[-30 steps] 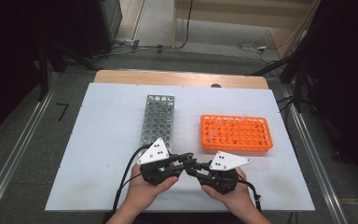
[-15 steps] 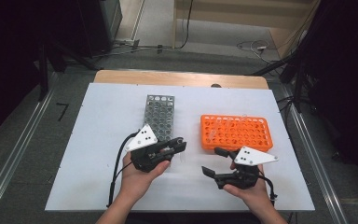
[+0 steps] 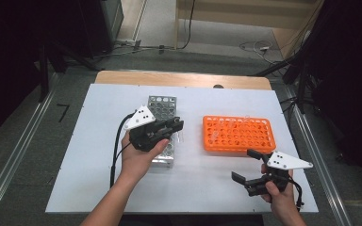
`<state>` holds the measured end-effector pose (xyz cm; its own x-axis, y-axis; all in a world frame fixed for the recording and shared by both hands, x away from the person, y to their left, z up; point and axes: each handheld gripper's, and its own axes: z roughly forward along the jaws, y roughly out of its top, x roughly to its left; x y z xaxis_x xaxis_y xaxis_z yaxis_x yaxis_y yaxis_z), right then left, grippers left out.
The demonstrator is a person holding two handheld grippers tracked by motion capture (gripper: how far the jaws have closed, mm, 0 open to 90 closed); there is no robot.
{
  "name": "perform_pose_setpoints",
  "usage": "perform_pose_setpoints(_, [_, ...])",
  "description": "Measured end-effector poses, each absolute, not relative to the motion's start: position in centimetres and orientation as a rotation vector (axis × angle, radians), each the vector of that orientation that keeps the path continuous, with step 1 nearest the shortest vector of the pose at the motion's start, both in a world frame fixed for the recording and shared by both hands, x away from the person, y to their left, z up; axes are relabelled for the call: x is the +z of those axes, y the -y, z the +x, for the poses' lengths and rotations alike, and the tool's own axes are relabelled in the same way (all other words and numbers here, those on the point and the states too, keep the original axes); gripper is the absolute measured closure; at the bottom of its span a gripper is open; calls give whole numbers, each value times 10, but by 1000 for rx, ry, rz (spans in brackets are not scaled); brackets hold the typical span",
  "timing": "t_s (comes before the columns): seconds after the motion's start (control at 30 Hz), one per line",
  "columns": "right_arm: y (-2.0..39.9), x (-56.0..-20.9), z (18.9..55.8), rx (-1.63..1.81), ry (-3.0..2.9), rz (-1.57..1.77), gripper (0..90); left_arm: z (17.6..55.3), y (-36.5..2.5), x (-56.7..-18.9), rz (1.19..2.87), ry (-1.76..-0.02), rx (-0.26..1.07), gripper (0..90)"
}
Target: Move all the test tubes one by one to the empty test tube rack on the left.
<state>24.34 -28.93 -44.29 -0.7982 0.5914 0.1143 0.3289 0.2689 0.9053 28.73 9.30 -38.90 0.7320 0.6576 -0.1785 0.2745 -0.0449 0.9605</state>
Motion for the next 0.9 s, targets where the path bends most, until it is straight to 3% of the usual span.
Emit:
perform_pose_setpoints(0.37, [319,-452,248,1514,-2262,940,0,329,-103,-388,1604,-834,427,767])
perform_pose_setpoints(0.9, [323,-455,250,1509,-2254,955,0,385,-110,-388,1557,-925,528,767])
